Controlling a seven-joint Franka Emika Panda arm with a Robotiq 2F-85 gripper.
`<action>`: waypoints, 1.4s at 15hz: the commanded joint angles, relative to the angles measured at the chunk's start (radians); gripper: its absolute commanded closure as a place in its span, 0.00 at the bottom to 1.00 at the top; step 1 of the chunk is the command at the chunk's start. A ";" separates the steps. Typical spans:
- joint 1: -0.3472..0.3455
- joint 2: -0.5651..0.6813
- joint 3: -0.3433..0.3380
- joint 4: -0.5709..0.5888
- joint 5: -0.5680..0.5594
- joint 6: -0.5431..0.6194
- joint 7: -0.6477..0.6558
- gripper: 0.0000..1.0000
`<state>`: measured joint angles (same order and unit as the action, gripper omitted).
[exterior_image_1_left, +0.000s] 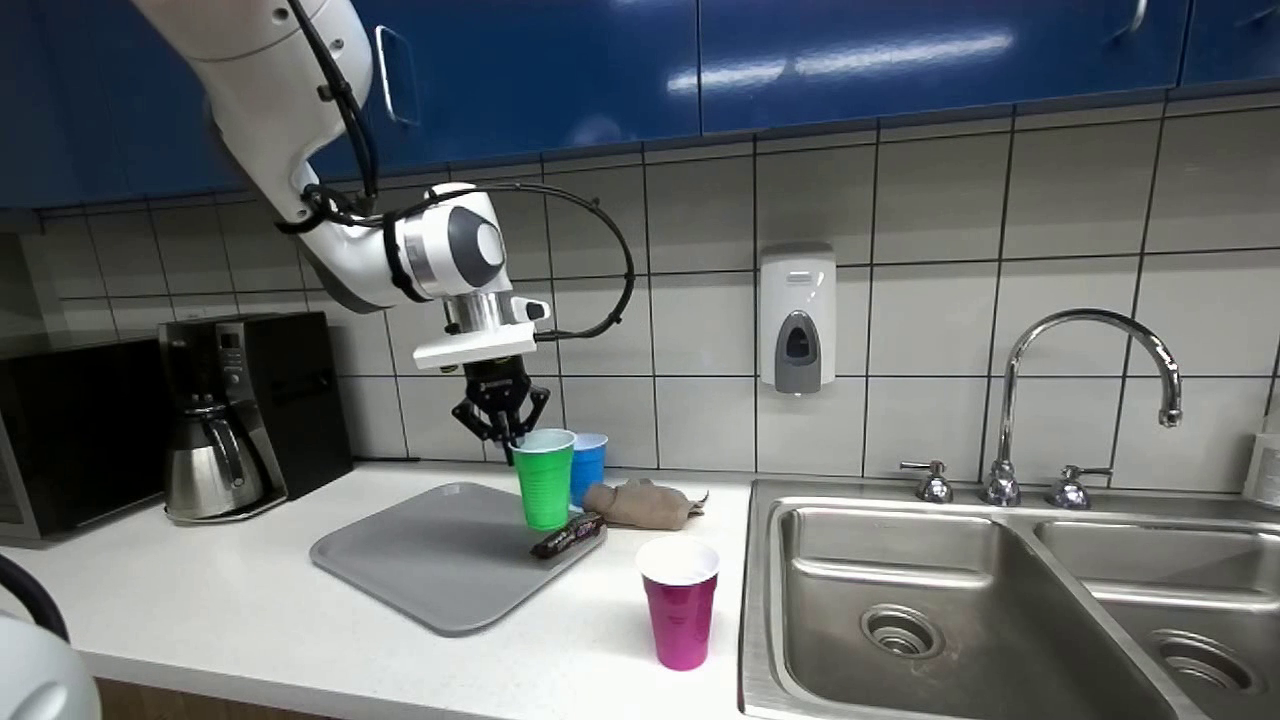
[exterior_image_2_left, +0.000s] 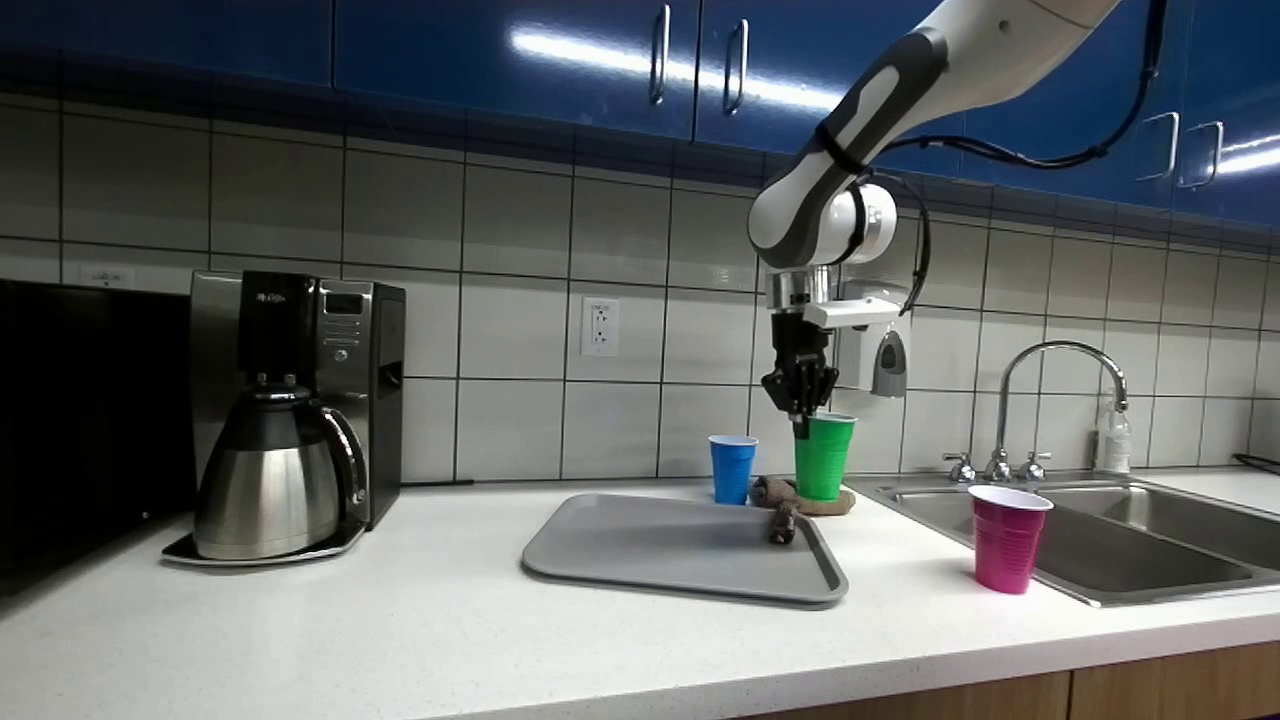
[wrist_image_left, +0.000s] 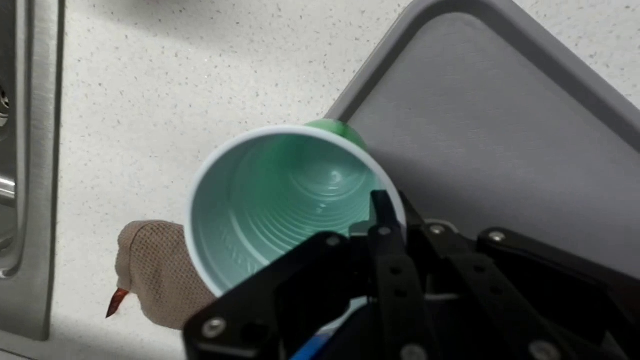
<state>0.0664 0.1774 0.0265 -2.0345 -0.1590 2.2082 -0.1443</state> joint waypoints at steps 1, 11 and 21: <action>0.016 -0.026 0.030 -0.003 0.004 -0.039 0.005 0.99; 0.074 -0.013 0.086 -0.003 0.013 -0.051 0.016 0.99; 0.129 0.017 0.133 0.006 0.005 -0.030 0.025 0.99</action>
<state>0.1877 0.1896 0.1412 -2.0364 -0.1519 2.1849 -0.1389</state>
